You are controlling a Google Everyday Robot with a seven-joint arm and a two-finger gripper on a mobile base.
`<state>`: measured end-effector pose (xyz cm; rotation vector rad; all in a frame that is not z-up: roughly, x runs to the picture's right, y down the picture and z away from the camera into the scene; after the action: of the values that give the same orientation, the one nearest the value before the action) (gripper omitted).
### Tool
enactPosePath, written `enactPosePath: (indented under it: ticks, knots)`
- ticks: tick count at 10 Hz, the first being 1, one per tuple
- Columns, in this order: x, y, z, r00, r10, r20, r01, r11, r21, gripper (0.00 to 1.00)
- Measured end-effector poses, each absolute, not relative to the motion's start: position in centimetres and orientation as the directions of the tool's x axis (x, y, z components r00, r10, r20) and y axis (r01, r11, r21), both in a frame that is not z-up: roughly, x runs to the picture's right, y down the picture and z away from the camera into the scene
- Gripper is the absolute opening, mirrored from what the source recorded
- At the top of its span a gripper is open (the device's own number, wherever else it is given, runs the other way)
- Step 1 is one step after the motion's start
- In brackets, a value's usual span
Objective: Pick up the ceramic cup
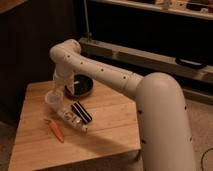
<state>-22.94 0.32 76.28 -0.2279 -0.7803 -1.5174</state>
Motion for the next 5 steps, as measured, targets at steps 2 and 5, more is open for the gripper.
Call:
enactPosePath:
  ticks: [2, 5]
  knots:
    - [-23.10, 0.33, 76.30, -0.135, -0.801, 0.583, 0.937, 0.088, 0.338, 0.80]
    - [-23.60, 0.61, 76.87, -0.141, -0.796, 0.589, 0.937, 0.085, 0.340, 0.80]
